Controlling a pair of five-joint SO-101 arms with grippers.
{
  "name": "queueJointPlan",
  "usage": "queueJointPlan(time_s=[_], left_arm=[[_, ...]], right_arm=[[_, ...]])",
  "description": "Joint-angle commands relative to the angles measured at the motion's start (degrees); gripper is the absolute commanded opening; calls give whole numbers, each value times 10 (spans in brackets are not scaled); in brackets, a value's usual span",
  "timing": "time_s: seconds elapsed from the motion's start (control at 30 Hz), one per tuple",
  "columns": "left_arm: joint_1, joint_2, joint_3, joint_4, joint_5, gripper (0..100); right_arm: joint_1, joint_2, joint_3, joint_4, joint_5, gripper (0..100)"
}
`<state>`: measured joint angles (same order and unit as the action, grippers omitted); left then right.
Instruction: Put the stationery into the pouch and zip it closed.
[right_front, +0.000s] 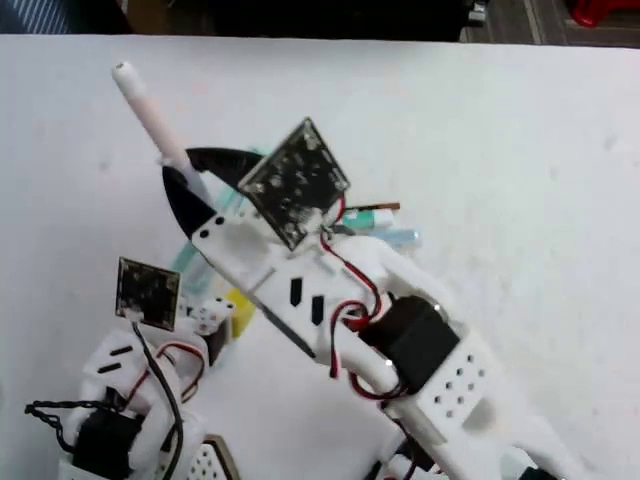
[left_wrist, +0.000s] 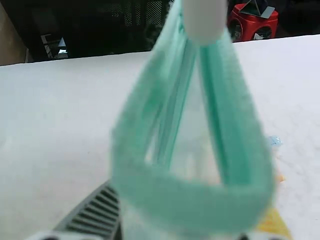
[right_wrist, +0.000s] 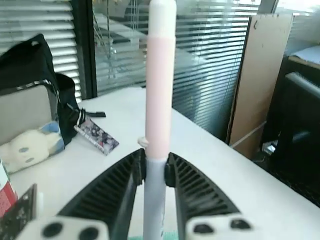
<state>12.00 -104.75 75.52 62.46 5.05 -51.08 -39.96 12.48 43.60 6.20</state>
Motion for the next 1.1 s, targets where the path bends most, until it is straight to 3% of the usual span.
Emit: queueJointPlan(time_s=[0.0, 0.43, 0.63, 1.07], left_arm=[[7, 0, -30, 4, 2, 251], [7, 0, -30, 5, 2, 251], [7, 0, -30, 4, 2, 251], [7, 0, -29, 4, 2, 251]], right_arm=[[-1, -2, 5, -8, 11, 16], [0, -77, 46, 72, 15, 30], [0, -80, 45, 134, 11, 282], [7, -82, 27, 137, 15, 255]])
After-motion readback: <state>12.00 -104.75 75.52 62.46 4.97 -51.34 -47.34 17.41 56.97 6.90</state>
